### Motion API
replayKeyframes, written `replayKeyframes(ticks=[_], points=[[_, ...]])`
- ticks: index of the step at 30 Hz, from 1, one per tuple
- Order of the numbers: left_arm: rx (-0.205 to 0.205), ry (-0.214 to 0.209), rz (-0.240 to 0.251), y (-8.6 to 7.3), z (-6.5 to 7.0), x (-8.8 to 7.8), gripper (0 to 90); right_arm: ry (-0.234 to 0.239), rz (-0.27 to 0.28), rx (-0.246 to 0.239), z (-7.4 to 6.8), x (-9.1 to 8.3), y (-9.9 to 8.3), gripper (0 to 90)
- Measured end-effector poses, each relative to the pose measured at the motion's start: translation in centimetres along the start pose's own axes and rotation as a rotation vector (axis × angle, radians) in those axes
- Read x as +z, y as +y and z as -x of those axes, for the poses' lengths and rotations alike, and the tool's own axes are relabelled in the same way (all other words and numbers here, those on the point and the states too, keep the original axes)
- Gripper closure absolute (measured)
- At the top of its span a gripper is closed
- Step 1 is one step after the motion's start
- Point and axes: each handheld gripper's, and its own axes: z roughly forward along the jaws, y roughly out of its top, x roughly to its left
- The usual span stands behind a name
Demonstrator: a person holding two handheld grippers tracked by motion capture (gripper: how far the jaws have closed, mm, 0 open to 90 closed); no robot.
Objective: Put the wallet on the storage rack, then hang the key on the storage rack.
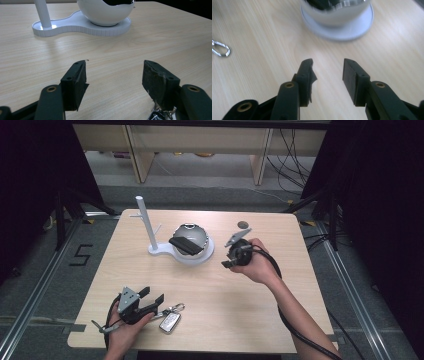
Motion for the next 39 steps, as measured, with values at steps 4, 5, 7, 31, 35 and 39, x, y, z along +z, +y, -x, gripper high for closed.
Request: replayKeyframes(ticks=[4, 5, 7, 31, 35, 39], points=[[-0.004, -0.004, 0.002, 0.0, 0.0, 0.1, 37.4, -0.005, 0.013, 0.121, 0.3, -0.8, -3.8, 64.6], [-0.005, -0.004, 0.002, 0.0, 0.0, 0.1, 38.0, -0.006, 0.025, 0.154, 0.3, -0.8, -4.7, 64.7], [-0.01, -0.004, -0.01, 0.0, -0.1, 0.0, 38.9, -0.007, 0.026, 0.188, 0.3, -1.1, -6.5, 64.6], [-0.051, -0.04, -0.06, 3.2, 0.5, -1.4, 39.2, -0.011, 0.103, 0.356, 0.6, -1.6, -13.2, 61.9], [-0.047, -0.056, -0.091, 4.0, 0.7, -1.6, 39.3, -0.006, 0.098, 0.352, 0.7, -2.0, -13.1, 61.3], [-0.047, -0.064, -0.151, 4.9, 0.9, -1.3, 39.9, 0.005, 0.097, 0.375, 1.1, -2.0, -13.2, 61.1]])
